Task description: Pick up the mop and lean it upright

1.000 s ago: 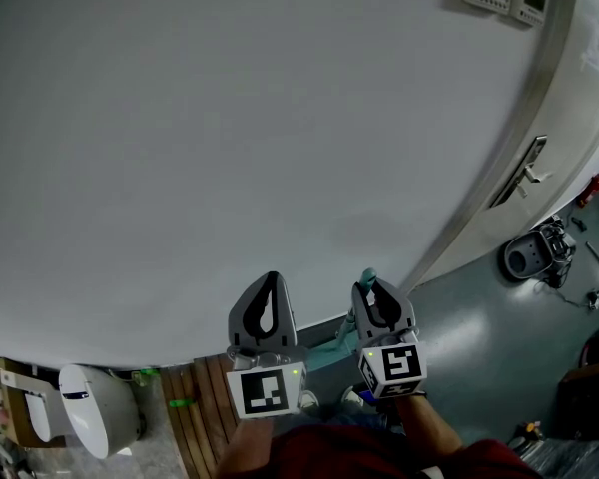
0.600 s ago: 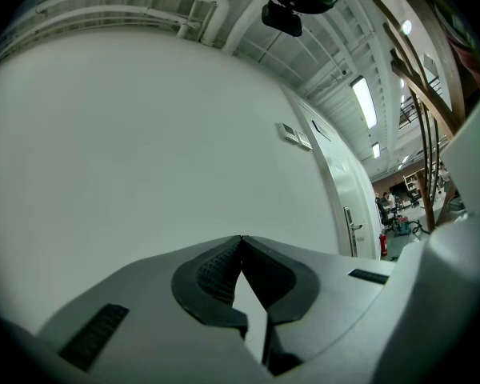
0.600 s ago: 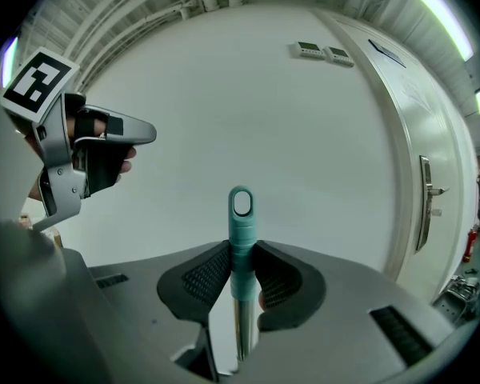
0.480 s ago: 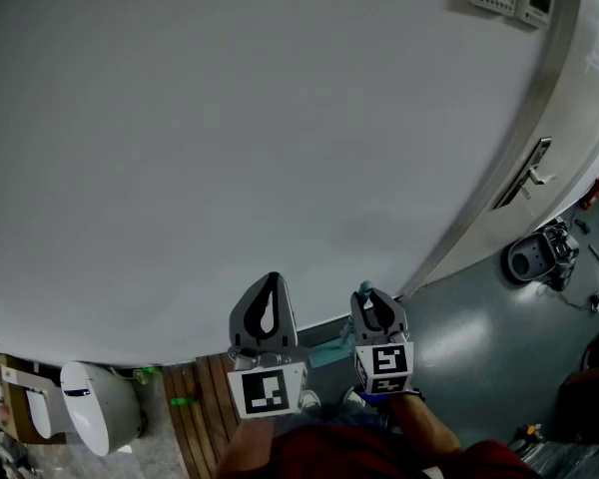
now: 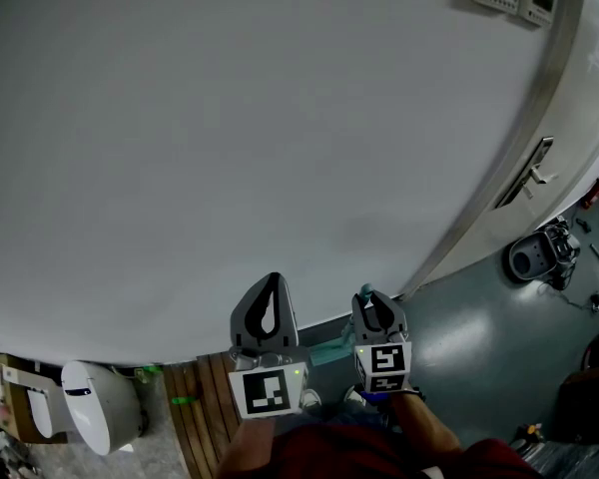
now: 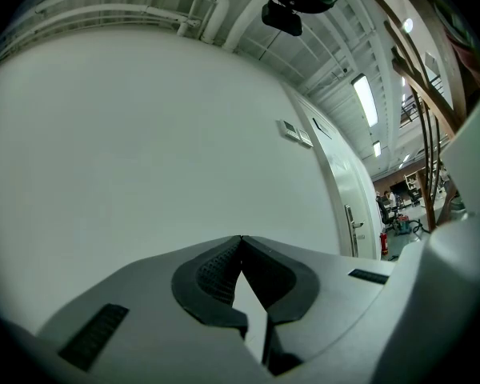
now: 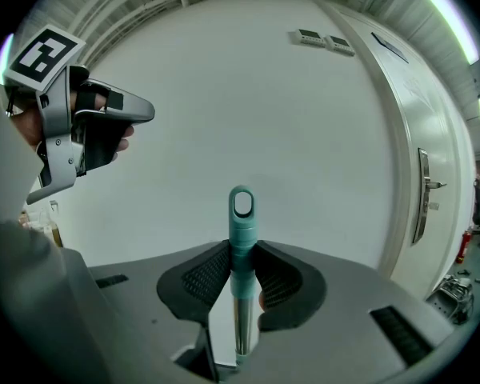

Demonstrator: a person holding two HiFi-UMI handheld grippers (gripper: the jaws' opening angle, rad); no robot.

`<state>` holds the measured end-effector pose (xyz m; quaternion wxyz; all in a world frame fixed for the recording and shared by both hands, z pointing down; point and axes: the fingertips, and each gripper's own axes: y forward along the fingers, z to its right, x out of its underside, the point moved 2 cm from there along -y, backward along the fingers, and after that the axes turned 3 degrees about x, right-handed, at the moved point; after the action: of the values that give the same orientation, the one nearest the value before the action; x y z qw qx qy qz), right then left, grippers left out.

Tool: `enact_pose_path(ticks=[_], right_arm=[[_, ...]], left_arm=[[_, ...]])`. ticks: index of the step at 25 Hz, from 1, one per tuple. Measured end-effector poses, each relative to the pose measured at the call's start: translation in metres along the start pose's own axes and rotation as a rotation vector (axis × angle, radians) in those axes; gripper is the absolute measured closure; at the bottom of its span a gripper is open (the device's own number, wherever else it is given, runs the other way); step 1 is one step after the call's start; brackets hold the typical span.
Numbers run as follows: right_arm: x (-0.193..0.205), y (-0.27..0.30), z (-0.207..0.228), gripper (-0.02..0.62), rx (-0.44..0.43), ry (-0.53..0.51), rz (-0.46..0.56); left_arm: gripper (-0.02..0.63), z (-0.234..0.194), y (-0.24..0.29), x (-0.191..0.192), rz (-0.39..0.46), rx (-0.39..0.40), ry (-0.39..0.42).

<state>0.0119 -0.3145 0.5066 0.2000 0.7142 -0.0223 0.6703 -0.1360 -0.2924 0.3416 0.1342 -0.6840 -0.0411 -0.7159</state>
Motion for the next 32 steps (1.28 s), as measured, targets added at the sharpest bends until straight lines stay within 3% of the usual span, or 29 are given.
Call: enact_pose_path(ticks=[32], right_arm=[[-0.018, 0.112, -0.007, 0.488, 0.03, -0.016, 0.017]], left_arm=[[0.592, -0.014, -0.006, 0.003, -0.006, -0.044, 0.013]])
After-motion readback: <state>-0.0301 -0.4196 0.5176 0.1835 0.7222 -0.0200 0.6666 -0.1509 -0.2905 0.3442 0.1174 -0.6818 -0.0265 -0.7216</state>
